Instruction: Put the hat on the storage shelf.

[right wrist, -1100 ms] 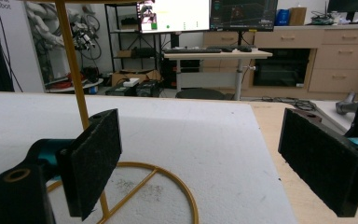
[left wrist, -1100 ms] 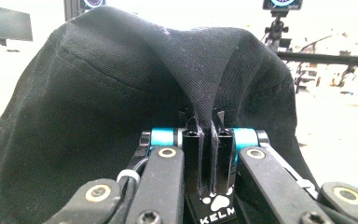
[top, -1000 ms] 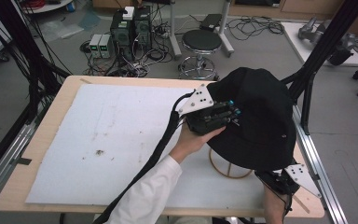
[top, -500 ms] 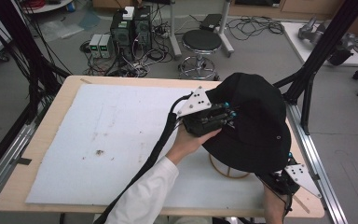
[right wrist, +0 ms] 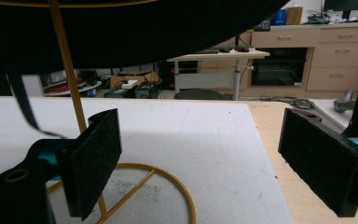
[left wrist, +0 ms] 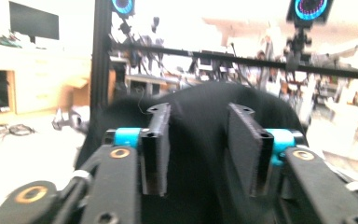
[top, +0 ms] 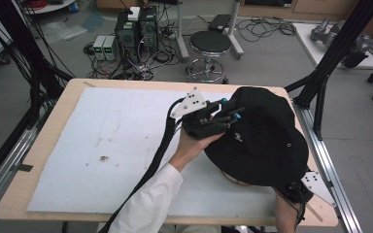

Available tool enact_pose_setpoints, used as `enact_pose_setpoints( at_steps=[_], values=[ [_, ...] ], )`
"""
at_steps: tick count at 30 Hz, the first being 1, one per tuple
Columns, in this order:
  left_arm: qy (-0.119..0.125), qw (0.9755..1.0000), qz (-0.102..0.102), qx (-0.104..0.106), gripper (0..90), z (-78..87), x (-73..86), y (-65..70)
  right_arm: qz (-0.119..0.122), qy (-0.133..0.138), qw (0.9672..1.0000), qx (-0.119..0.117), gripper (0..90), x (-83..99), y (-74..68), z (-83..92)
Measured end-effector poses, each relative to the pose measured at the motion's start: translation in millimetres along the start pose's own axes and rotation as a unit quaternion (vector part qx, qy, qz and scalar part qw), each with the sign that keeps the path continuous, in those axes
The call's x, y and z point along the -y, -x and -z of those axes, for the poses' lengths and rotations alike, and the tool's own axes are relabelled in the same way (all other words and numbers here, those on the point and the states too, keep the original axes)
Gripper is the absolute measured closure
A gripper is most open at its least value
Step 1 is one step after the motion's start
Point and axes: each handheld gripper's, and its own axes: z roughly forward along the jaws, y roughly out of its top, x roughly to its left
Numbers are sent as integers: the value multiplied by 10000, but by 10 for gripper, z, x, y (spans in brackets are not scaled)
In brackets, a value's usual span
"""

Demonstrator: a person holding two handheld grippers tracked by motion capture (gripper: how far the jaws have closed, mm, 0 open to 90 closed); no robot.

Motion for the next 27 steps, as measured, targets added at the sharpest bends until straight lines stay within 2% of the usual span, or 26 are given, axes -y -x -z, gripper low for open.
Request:
enact_pose_setpoints(
  at_steps=[1, 4, 5, 10, 13, 14, 15, 16, 17, 18, 19, 21, 22, 23, 24, 25, 26, 27],
  values=[
    [160, 9999, 27, -57, 560, 54, -25, -23, -4, -4, 10000, -2, 125, 0, -1, 1],
    [257, 9996, 1, -145, 517, 106, -47, -39, -5, -3, 10000, 7, 125, 1, -1, 2],
    [394, 9989, 5, -261, 501, 191, -68, -68, -8, -22, 10000, 7, 125, 1, -3, 4],
    [456, 9981, 8, -421, 447, 304, -53, -109, 8, -22, 10000, 13, 125, 4, -7, 0],
    [469, 9972, 38, -589, 428, 474, 1, -166, -3, -24, 10000, 15, 126, 6, -10, -3],
    [469, 9972, 38, -589, 423, 474, 1, -166, -20, -27, 10000, 13, 125, 6, -13, -3],
    [485, 9963, 4, -705, 416, 592, 25, -199, -5, -40, 10000, 3, 125, 6, -13, -2],
    [485, 9963, 4, -705, 412, 592, 25, -199, 17, -44, 10000, 9, 125, 7, -10, -3],
    [512, 9949, -49, -873, 410, 726, 43, -231, 14, -36, 10000, -3, 126, 7, -11, -3],
    [512, 9949, -49, -873, 408, 726, 43, -231, -5, -22, 10000, 2, 125, 8, -13, -4],
    [482, 9933, -94, -1043, 403, 872, 49, -273, 3, -45, 10000, 18, 125, 7, -11, -1],
    [488, 9908, -114, -1258, 400, 1024, 50, -317, 23, -41, 10000, 23, 125, 7, -6, 0],
    [488, 9908, -114, -1258, 393, 1024, 50, -317, 29, -48, 10000, 28, 125, 7, -4, 3],
    [480, 9876, -159, -1483, 386, 1183, 47, -364, 25, -37, 10000, 31, 125, 6, -3, 3],
    [480, 9876, -159, -1483, 382, 1183, 47, -364, 28, -37, 10000, 33, 125, 7, -1, 4],
    [508, 9838, -158, -1711, 378, 1335, 52, -408, -10, -44, 10000, 47, 125, 7, -2, 7],
    [508, 9838, -158, -1711, 373, 1335, 52, -408, -37, -51, 10000, 54, 125, 7, -3, 10],
    [483, 9816, -174, -1838, 366, 1412, 55, -431, -64, -44, 10000, 59, 125, 8, -4, 12]
  ],
)
